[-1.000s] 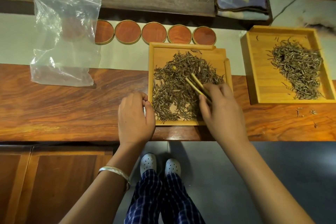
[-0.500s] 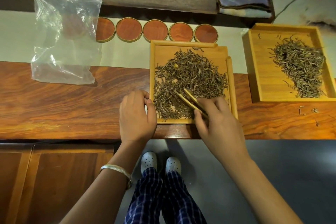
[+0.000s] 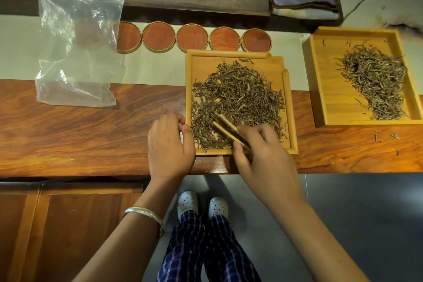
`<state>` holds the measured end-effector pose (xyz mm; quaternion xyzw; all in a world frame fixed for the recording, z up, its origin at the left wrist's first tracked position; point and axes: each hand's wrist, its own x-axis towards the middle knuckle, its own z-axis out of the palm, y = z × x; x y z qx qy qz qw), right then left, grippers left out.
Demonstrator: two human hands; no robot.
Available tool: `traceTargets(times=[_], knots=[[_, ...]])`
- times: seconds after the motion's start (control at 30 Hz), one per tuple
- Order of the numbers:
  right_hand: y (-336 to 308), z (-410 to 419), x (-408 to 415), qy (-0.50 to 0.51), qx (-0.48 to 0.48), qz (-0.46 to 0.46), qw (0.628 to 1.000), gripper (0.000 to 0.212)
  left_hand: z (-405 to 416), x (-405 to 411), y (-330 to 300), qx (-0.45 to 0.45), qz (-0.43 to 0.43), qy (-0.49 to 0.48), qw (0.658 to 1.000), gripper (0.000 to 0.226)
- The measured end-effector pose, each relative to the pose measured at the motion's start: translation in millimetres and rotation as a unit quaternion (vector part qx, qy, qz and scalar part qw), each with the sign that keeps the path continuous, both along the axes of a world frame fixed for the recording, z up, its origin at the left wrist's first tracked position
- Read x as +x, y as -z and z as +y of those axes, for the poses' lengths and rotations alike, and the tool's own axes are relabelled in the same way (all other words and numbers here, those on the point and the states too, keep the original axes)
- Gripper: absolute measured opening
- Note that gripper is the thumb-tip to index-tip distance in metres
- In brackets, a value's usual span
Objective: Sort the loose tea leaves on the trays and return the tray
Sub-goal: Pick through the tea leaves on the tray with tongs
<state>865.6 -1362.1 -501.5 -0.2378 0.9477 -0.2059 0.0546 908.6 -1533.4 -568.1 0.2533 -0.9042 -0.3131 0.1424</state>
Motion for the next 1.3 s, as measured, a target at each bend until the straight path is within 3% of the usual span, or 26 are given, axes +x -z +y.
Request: traceTargets(times=[0.13, 0.47, 0.8, 0.97, 1.1, 1.3], knots=[[4, -4, 9, -0.031, 0.017, -0.012, 0.999, 0.025, 0, -1, 0, 0.000, -0.003, -0.001, 1.000, 0.010], [6, 0, 1, 0.027, -0.003, 0.004, 1.000, 0.026, -1, 0, 1, 0.002, -0.005, -0.001, 1.000, 0.012], [6, -1, 16, 0.003, 0.014, -0.011, 1.000, 0.027, 0, 0, -1, 0.005, -0.007, -0.001, 1.000, 0.012], [0, 19, 9, 0.037, -0.048, -0.010, 0.998, 0.027, 0, 0, -2, 0.000, -0.003, 0.002, 1.000, 0.012], [-2, 44, -13, 0.088, -0.011, 0.016, 0.996, 0.029, 0, -1, -3, -0.001, -0.010, 0.006, 1.000, 0.013], [5, 60, -18, 0.075, 0.021, 0.002, 0.997, 0.030, 0, -1, -1, -0.009, -0.015, 0.003, 1.000, 0.013]])
